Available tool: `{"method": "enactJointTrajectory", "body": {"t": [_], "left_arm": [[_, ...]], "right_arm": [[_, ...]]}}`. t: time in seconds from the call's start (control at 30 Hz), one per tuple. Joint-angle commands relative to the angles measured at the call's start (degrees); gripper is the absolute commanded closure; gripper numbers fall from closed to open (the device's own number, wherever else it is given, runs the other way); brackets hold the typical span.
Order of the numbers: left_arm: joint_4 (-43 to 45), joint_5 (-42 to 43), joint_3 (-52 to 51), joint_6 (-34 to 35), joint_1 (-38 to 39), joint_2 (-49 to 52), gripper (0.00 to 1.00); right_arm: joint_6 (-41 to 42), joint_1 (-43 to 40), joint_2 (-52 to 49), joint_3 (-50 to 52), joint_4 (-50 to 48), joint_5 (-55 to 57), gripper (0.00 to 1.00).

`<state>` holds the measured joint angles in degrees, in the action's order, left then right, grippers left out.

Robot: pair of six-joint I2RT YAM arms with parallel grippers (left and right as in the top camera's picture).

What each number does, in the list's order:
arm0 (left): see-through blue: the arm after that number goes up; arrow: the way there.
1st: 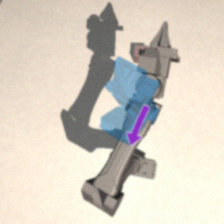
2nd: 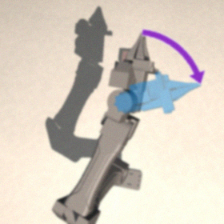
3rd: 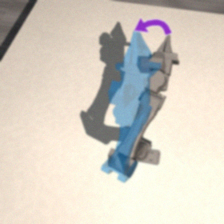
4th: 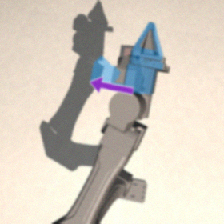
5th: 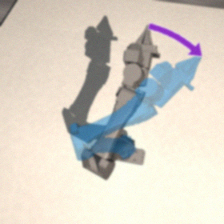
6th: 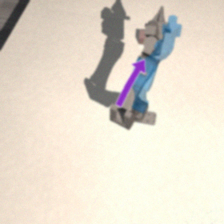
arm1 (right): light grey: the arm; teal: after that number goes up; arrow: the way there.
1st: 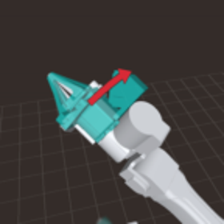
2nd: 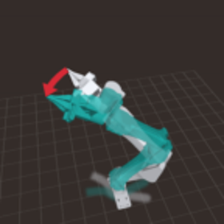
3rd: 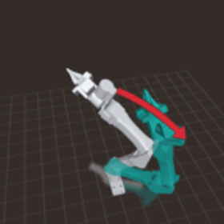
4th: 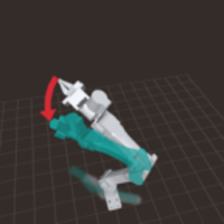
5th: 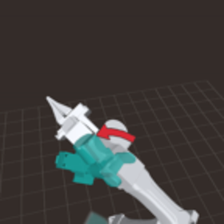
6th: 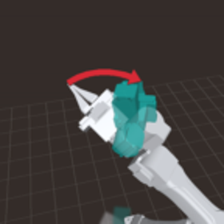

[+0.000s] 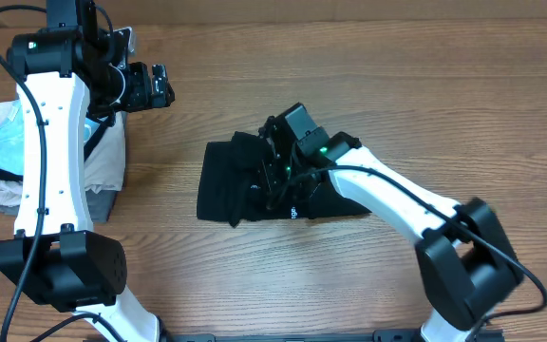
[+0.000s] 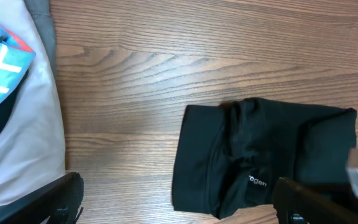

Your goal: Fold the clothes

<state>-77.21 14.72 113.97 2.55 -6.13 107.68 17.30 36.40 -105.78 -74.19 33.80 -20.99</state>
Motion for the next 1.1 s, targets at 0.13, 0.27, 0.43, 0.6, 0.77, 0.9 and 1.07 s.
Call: {"method": "enactJointTrajectory", "body": {"t": [0.13,0.27,0.43,0.6,0.77,0.9,1.07], "left_arm": [[-0.11,-0.11,0.94,-1.29,-0.22,0.22,0.0],[-0.11,-0.11,0.94,-1.29,-0.22,0.22,0.0],[-0.11,-0.11,0.94,-1.29,-0.22,0.22,0.0],[-0.11,-0.11,0.94,-1.29,-0.22,0.22,0.0],[-0.11,-0.11,0.94,-1.29,-0.22,0.22,0.0],[-0.11,-0.11,0.94,-1.29,-0.22,0.22,0.0],[-0.11,-0.11,0.94,-1.29,-0.22,0.22,0.0]], "right_arm": [[1.03,3.74,-2.01,-0.26,-1.18,-2.14,0.61],[2.97,4.7,-6.23,-0.11,-1.99,-2.29,0.57],[2.93,4.79,-8.39,-0.11,-7.67,-7.89,0.86],[2.97,4.59,-8.31,-0.24,-11.56,-9.57,0.91],[4.07,4.46,-8.31,-0.24,-14.95,-9.03,0.92],[6.67,4.39,-8.31,-0.24,-14.95,-3.32,0.92],[8.11,4.26,-8.24,-0.5,-7.85,-6.69,0.71]]}}
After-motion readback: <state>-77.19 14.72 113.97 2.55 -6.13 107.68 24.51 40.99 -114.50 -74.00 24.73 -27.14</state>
